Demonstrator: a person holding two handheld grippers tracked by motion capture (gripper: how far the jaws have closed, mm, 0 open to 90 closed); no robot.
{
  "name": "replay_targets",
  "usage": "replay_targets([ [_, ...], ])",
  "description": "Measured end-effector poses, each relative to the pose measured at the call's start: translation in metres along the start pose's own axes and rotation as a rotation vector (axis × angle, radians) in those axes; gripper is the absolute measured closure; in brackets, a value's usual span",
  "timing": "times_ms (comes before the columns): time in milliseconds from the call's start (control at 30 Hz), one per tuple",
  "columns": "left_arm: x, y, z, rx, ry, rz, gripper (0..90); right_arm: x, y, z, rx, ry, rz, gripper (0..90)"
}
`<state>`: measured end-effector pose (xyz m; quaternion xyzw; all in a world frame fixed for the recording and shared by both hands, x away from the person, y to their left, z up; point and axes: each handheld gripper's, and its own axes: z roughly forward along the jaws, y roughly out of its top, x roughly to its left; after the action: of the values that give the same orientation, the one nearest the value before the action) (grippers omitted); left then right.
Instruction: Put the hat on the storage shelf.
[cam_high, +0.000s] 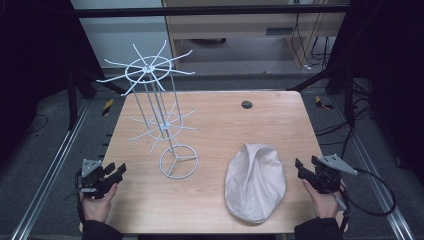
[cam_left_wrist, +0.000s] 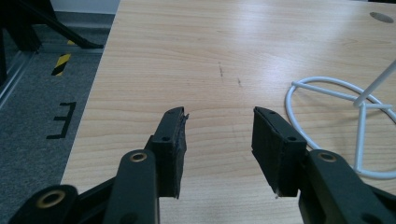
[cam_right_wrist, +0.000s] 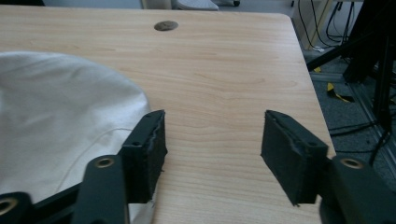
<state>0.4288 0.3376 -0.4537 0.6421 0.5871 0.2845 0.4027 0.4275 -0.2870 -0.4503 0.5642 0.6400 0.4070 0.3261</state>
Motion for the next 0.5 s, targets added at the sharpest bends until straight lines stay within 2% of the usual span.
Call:
replay_targets([
  [100,-0.002,0.000,-0.001,-0.006,0.000,0.005,53.9,0.002,0.002,-0.003,-0.016,0.014,-0.009,47.7],
  [133,-0.003,-0.001,-0.001,-0.011,-0.003,0.003,52.6,0.005,0.005,-0.007,-0.029,0.033,-0.017,52.2],
  [167,-0.003,-0.001,-0.001,-0.015,-0.007,0.000,52.6,0.005,0.005,-0.007,-0.029,0.033,-0.017,52.2],
  [200,-0.004,-0.002,-0.002,-0.017,-0.006,0.005,51.3,0.008,0.006,-0.009,-0.042,0.088,-0.018,55.6],
  [233,-0.004,-0.002,-0.002,-0.017,-0.006,0.005,51.0,0.008,0.006,-0.009,-0.042,0.088,-0.018,55.6],
  [267,-0.005,-0.002,-0.002,-0.014,-0.007,0.007,50.6,0.013,0.008,-0.012,-0.046,0.108,-0.032,60.9],
  [333,-0.005,-0.002,-0.002,-0.012,-0.009,0.015,50.2,0.015,0.009,-0.013,-0.047,0.116,-0.037,63.0],
  [500,-0.006,-0.003,-0.001,-0.002,-0.005,0.020,48.2,0.030,0.019,-0.022,-0.057,0.189,-0.058,74.6],
])
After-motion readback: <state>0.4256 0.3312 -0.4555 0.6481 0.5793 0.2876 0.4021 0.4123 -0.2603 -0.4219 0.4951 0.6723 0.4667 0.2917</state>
